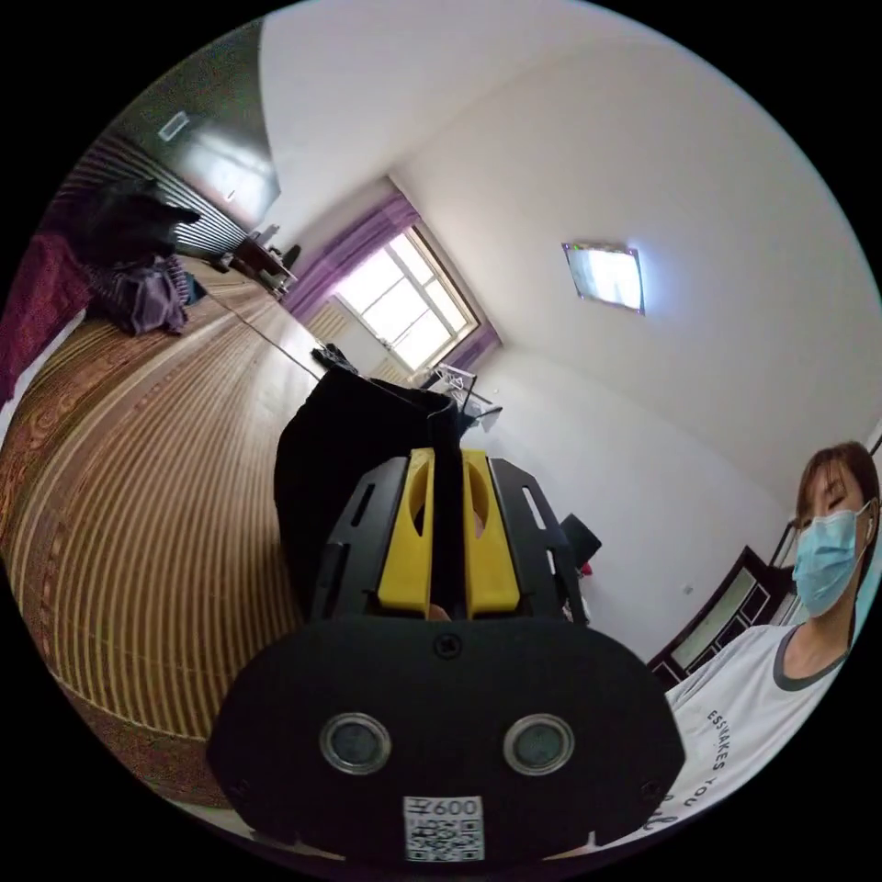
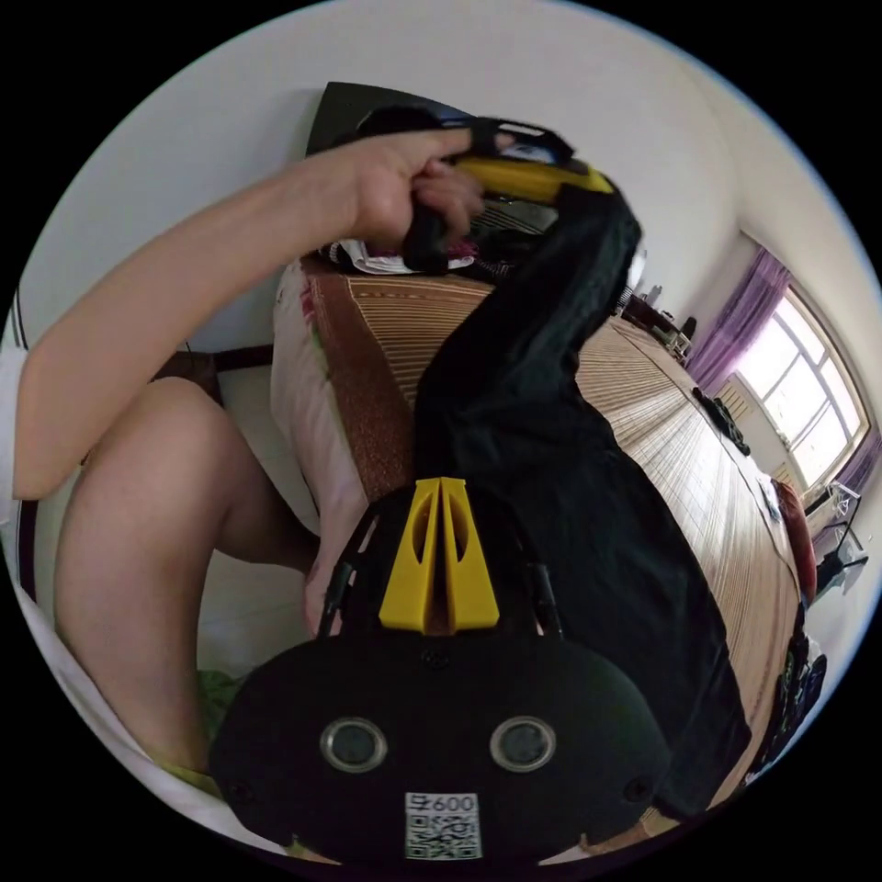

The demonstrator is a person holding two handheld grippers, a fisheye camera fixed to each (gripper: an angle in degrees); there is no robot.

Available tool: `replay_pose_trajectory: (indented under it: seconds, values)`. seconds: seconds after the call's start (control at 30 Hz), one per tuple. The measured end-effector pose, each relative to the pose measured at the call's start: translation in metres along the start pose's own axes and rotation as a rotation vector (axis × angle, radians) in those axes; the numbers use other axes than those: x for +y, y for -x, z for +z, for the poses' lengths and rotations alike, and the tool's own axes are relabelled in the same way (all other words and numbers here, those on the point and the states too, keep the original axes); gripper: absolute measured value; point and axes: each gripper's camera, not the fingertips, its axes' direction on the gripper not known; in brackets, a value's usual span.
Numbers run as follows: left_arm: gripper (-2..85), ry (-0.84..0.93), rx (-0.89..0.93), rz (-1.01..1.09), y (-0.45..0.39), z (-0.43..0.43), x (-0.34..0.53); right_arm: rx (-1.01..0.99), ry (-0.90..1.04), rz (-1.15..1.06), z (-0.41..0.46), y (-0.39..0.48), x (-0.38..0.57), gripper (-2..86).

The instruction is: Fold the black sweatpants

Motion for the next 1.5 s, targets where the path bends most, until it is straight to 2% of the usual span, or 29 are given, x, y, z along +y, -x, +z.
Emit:
replay_pose_trajectory:
  seconds: [0.1,0.3,0.4,0.47,0.83,0.93,1.03,1.1,1.17,1.27,1.3,1.4,1.5]
  values:
    - [0.9,0.091,0.039,0.05,0.002,0.035,0.03,0.022,-0.027,0.008,-0.014,-0.005,0.001,-0.9]
    - [0.7,0.324,0.033,0.063,0.058,0.127,0.134,0.079,-0.08,0.025,-0.046,-0.019,-0.002,-0.9]
    - [0.8,0.448,0.002,0.062,0.095,0.176,0.198,0.079,-0.144,0.095,-0.066,-0.036,0.001,-0.9]
    - [0.8,0.54,-0.023,0.082,0.124,0.206,0.249,-0.001,-0.226,0.259,-0.082,-0.065,0.009,-0.9]
    - [4.3,0.788,-0.167,0.223,0.238,0.286,0.452,-0.06,-0.405,0.377,-0.163,-0.145,0.0,-0.9]
    - [7.1,0.899,-0.127,0.239,0.273,0.299,0.503,-0.037,-0.52,0.478,-0.217,-0.17,0.024,-0.9]
    - [7.6,0.773,-0.126,0.36,0.286,0.265,0.535,-0.007,-0.627,0.638,-0.277,-0.203,0.062,-0.9]
    - [7.7,0.69,-0.147,0.488,0.282,0.234,0.551,0.003,-0.626,0.704,-0.306,-0.23,0.074,-0.9]
    - [6.7,0.565,-0.303,0.623,0.291,0.186,0.581,0.013,-0.627,0.792,-0.339,-0.278,0.078,-0.8]
    - [2.6,0.468,-0.566,0.62,0.348,0.137,0.628,0.009,-0.615,0.896,-0.367,-0.346,0.063,-0.7]
    - [2.0,0.479,-0.593,0.613,0.363,0.131,0.638,0.008,-0.607,0.901,-0.371,-0.359,0.057,-0.7]
    - [1.1,0.665,-0.639,0.572,0.444,0.118,0.692,0.043,-0.523,0.84,-0.379,-0.418,0.016,-0.2]
    - [0.7,0.835,-0.685,0.559,0.509,0.116,0.749,0.05,-0.338,0.866,-0.373,-0.481,-0.023,4.0]
